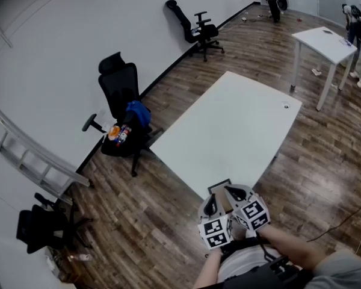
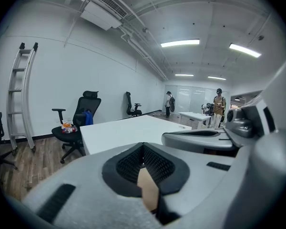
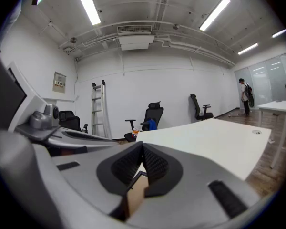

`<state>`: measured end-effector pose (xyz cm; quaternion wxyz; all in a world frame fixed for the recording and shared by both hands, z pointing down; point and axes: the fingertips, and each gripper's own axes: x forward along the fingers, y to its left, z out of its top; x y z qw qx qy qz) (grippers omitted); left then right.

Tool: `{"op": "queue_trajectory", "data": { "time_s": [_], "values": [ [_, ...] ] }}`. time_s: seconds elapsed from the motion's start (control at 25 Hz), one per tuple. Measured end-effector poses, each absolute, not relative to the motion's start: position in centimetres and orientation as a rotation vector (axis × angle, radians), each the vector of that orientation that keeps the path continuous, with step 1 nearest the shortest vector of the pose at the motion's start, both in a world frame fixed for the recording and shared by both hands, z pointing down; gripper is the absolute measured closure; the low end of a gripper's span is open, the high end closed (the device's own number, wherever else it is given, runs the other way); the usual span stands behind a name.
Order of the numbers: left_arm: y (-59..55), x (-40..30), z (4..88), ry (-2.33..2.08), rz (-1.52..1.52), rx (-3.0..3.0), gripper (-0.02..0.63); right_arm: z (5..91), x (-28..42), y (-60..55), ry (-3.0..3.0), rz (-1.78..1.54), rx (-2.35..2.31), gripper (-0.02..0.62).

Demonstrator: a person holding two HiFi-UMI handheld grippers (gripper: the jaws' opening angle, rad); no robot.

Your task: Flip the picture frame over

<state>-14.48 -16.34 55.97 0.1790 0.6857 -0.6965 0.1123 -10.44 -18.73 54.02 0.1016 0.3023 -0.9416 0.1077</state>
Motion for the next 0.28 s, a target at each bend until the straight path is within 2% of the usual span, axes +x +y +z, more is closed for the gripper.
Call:
{"op": "queue_trajectory", "data": {
  "time_s": [0.28],
  "values": [
    [-16.50, -14.60, 55.98, -1.958, 0.305, 1.937, 0.603, 54.14, -10.78, -18.79, -2.781, 0.315, 0.888, 0.589]
  ]
}}
